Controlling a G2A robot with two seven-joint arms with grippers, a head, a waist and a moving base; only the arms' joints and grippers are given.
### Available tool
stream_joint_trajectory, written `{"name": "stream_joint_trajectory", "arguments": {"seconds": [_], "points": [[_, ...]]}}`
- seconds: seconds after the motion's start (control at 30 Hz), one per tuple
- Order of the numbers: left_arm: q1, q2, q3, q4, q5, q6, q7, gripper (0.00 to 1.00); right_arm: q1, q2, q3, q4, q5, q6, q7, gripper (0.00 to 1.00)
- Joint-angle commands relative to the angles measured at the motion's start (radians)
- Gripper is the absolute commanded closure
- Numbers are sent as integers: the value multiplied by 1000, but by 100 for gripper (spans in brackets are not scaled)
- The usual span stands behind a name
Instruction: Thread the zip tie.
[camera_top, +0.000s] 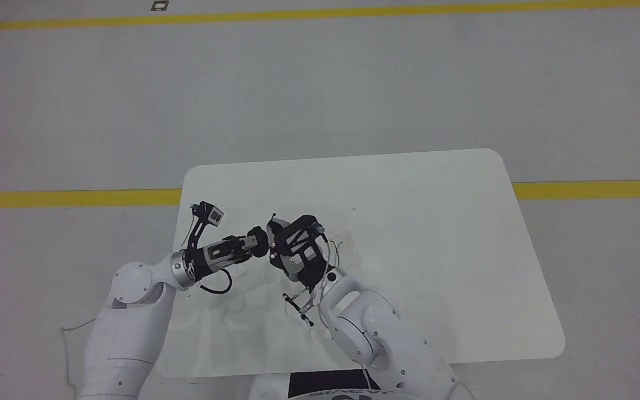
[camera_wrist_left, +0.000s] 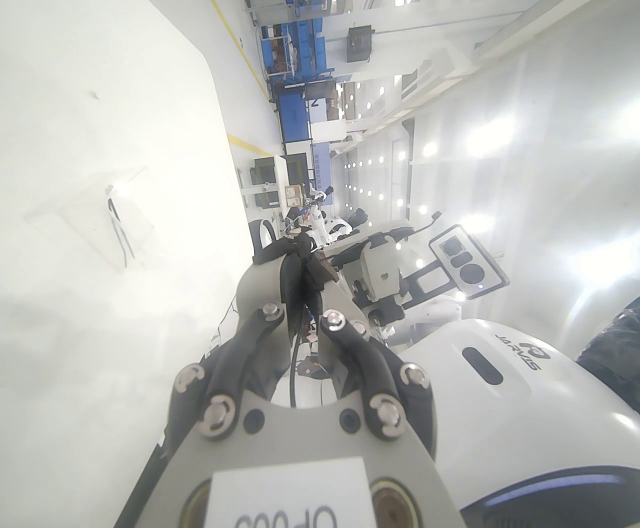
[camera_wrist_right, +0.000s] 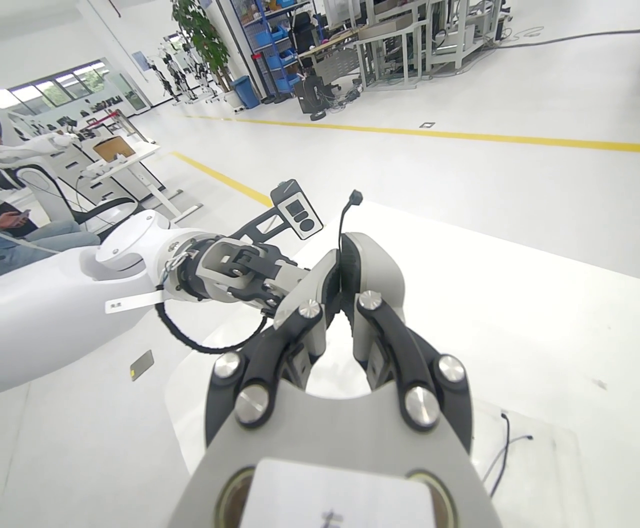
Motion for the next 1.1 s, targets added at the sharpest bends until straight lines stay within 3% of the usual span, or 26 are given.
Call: {"name": "stream_joint_trajectory", "arguments": {"seconds": [0.0, 1.07], "points": [[0, 0, 0, 0, 0, 0, 0, 100, 1, 1, 0, 3, 2, 0, 4, 100], [0, 0, 0, 0, 0, 0, 0, 100, -4, 14, 2, -10, 1, 23, -5, 100]]}}
